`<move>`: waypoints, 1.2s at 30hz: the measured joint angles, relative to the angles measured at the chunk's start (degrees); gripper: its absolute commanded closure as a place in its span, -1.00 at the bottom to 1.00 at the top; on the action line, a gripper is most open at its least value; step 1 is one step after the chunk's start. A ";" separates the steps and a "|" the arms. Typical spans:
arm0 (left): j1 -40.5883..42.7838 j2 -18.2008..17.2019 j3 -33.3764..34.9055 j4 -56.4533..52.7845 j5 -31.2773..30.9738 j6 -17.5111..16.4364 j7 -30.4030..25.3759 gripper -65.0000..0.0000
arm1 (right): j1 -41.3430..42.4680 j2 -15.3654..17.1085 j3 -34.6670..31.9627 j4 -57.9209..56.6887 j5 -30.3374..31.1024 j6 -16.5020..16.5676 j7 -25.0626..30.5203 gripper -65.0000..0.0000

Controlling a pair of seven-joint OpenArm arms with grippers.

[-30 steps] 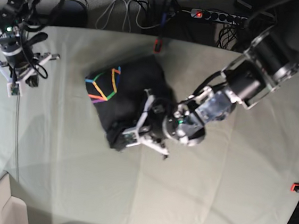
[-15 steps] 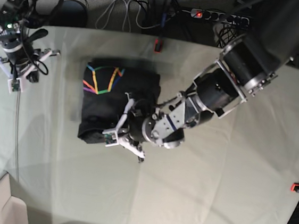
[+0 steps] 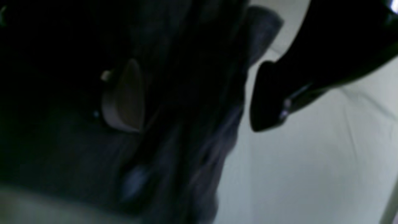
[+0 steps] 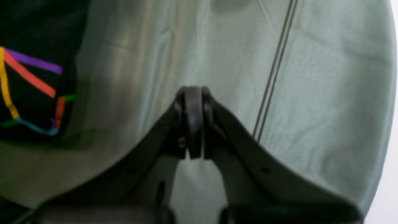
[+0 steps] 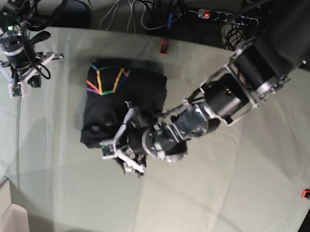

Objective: Layout the t-shirt on the table in an organized manner, then fold the t-shirt properly
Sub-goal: 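Fold the gripped edge under the stack with the left gripper, then smooth the top of the folded stack with the right gripper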

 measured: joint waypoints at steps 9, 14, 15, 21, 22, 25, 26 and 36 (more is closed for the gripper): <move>0.17 -0.61 -15.50 5.60 -0.15 0.20 0.04 -0.60 | 0.02 -0.13 -0.11 -0.07 0.00 0.00 -0.02 1.00; 4.94 -3.23 -31.19 11.61 -0.17 0.74 1.68 -0.59 | -0.13 -0.81 0.00 0.02 0.02 -0.02 0.11 1.00; 6.40 -3.76 -35.06 13.86 -0.13 1.03 4.15 -0.59 | -0.15 -1.51 0.00 0.22 0.00 -0.02 0.22 1.00; 17.99 -6.38 -56.08 28.46 -0.46 1.27 13.90 -0.59 | 0.15 -3.04 -7.89 4.98 0.22 -0.07 0.37 1.00; 20.44 -6.45 -59.32 31.41 0.00 1.09 15.61 -0.59 | 0.17 -3.26 -10.19 5.95 0.39 0.00 0.33 1.00; 27.96 -7.08 -66.82 39.15 -0.24 1.05 17.73 -0.59 | 0.37 -3.76 -18.75 6.78 0.09 -0.24 0.26 1.00; 30.25 -7.28 -69.00 41.53 -0.31 0.72 18.95 -0.59 | 0.28 -4.17 -21.49 6.84 0.17 -0.04 0.31 1.00; 49.70 -6.56 -83.01 58.29 -0.74 0.66 21.90 -0.59 | 2.89 -4.04 -34.01 -2.60 0.22 0.02 0.39 1.00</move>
